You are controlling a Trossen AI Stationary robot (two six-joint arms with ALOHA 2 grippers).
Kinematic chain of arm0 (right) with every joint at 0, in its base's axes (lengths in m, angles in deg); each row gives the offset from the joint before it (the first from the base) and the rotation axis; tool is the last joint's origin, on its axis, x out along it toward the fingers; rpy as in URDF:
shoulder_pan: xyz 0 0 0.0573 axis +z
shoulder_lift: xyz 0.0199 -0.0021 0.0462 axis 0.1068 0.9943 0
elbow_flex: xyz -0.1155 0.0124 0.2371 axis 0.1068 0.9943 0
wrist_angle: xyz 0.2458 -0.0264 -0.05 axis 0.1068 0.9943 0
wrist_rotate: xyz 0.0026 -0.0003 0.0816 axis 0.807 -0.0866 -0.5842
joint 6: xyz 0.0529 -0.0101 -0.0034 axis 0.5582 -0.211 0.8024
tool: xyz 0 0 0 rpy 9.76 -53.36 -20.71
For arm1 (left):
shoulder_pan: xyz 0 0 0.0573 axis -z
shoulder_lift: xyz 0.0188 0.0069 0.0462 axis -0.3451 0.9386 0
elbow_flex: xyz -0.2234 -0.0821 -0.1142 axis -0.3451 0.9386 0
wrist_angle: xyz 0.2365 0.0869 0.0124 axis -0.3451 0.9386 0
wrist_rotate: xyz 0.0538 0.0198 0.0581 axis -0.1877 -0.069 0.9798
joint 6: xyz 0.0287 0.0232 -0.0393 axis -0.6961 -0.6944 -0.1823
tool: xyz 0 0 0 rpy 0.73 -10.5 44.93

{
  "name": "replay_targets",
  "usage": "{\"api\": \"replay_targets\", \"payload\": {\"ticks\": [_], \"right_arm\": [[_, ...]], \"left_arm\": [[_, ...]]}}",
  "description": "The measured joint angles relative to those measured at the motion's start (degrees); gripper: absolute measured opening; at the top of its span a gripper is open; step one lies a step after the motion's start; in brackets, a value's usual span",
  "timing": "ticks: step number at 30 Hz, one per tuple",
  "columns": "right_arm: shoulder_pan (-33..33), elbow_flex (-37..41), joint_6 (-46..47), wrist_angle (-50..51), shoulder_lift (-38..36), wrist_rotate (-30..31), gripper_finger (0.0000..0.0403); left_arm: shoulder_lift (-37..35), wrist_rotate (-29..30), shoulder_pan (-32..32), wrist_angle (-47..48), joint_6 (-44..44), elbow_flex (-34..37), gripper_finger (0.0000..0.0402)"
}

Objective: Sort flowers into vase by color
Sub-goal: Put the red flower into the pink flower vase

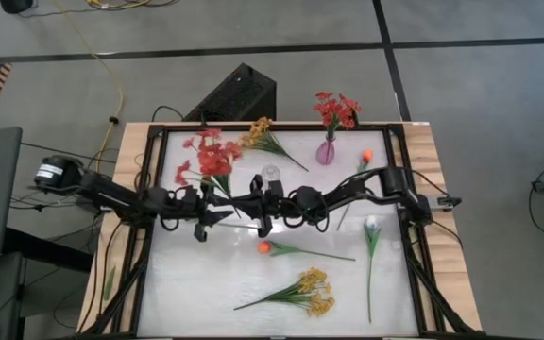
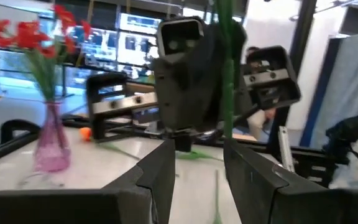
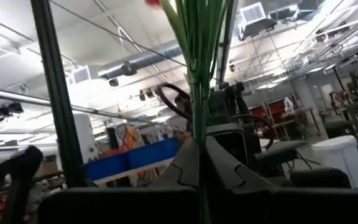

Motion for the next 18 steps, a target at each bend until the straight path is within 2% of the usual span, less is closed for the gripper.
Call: {"api": "replay_targets", "payload": {"ticks": [14, 18], "right_arm": [[-0.2, 0.1, -2.0, 3.4, 0.2, 0.1, 0.0028], [-0.2, 0.1, -2.2, 3.5, 0.2, 0.1, 0.0028]], "left_arm": [[3.5, -1.9, 0.0, 0.6, -0.1, -2.7, 0.0123], [3.6, -0.9, 0.0, 2.2, -0.1, -2.7, 0.0080]]}}
